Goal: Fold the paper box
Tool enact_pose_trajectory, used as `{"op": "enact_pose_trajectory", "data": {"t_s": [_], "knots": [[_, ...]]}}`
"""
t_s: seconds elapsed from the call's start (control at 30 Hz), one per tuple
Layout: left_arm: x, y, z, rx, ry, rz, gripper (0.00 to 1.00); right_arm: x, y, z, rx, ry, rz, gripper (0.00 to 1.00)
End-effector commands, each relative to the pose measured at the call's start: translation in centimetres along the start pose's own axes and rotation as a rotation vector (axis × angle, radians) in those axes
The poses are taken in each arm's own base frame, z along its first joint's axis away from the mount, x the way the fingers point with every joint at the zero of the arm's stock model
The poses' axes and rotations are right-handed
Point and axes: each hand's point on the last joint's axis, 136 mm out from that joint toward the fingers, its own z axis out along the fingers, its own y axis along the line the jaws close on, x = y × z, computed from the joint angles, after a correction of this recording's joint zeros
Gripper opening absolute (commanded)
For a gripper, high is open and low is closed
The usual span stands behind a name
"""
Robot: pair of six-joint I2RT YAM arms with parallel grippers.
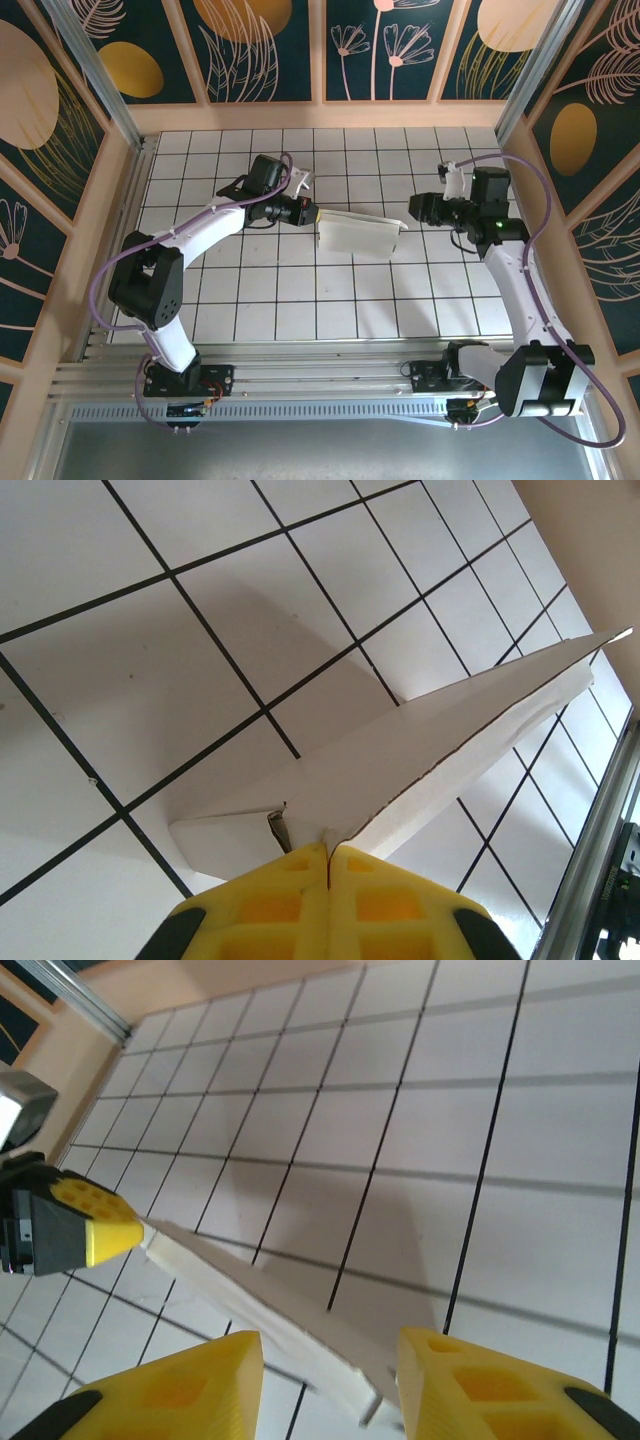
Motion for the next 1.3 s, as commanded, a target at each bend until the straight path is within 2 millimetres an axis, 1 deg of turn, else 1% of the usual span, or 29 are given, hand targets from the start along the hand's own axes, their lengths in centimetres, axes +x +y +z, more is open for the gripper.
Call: {"op": "enact_pose_trajectory", "data": {"t_s": [0.0,0.07,0.23,0.37,0.47,0.57,0.7,0.9,1.13,1.27], "knots": [[3.1,1.1,1.3,-0.040,0.114,-0.075,0.00,2.7,-0.1,0.0,-0.026,0.092,0.104,0.40],[3.1,1.1,1.3,-0.040,0.117,-0.077,0.00,3.4,-0.7,0.5,-0.018,0.115,0.099,0.40],[3.0,1.1,1.3,-0.043,0.123,-0.077,0.00,4.3,-1.4,1.8,-0.038,0.122,0.061,0.40],[2.9,1.1,1.3,-0.044,0.120,-0.077,0.00,4.4,-2.2,2.3,-0.012,0.123,0.023,0.34],[2.9,1.0,1.3,-0.043,0.121,-0.081,0.00,4.9,-2.4,2.7,-0.021,0.145,0.024,0.31],[3.0,1.0,1.3,-0.040,0.122,-0.082,0.00,5.4,-2.2,3.0,-0.038,0.155,0.025,0.30],[3.0,0.9,1.3,-0.039,0.123,-0.082,0.00,5.6,-2.3,3.2,-0.034,0.158,0.025,0.32],[3.0,0.9,1.5,-0.035,0.127,-0.083,0.00,6.1,-2.1,3.9,-0.051,0.175,0.030,0.26],[3.2,0.6,1.7,-0.025,0.134,-0.081,0.00,6.3,-1.9,4.3,-0.056,0.179,0.036,0.14],[3.3,0.6,1.7,-0.022,0.136,-0.081,0.00,6.6,-1.9,4.4,-0.054,0.189,0.042,0.11]]}}
